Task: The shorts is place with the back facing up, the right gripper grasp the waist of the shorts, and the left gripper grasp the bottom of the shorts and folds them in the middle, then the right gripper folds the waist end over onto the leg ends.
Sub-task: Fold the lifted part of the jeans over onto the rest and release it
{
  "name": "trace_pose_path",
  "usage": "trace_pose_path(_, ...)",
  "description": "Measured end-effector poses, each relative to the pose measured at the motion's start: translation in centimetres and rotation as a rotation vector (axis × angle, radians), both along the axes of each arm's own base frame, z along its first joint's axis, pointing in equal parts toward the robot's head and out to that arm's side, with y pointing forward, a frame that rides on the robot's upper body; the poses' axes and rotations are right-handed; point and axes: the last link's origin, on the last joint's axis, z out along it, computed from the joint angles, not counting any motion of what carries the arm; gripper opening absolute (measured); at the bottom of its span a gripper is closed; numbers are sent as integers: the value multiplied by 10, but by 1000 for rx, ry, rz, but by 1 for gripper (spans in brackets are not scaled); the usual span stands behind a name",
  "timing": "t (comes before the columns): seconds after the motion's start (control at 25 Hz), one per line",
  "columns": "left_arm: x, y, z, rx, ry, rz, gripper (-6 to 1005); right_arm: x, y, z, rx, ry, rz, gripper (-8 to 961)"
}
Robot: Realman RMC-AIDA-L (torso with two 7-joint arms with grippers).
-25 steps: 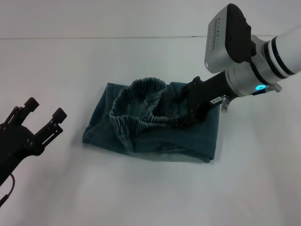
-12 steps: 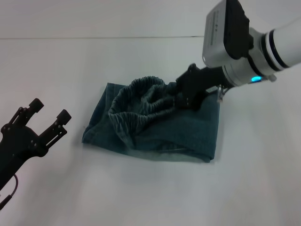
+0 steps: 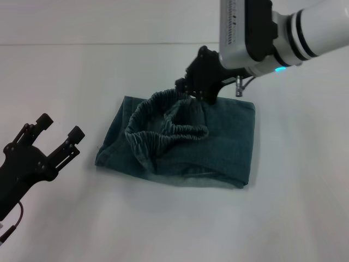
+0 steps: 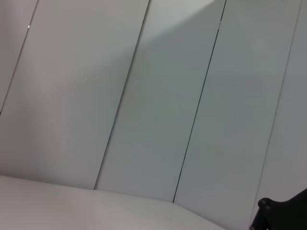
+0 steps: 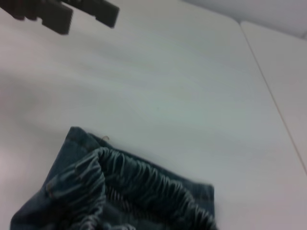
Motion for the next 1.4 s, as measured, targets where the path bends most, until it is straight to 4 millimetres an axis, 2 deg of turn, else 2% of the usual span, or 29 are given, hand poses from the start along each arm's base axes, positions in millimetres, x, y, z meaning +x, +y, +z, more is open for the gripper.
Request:
trace_pose_path(0.2,-1,-1,0,-1,1,9,889,-6,0,-10,-24,-23,3,7)
trace_pose_path(0.32,-2,-1,-1,-2,3,13,888,-10,-7,-15,-66,-66,-57,171)
trace_pose_path(0.56,-2,0,0,-2,5,13,887,-18,-20,-14,-129,-119,-175,406)
trace_pose_path(0.76,-2,1,0,-1,8,10,887,-22,-22,-7,-83,-154,-211,528)
trace_pose_path(0.96,-2,2,1,0,12,7,887,-29,-32,1,-108,-178,-242,651)
trace_pose_path(1.2,-2,3,2,2,16,6,887,-28,-42,0,-160,-205,-267,739)
trace_pose_path(1.4,-2,3,2,2,17,6,888,-21,-42,-6,-151,-214,-276,734)
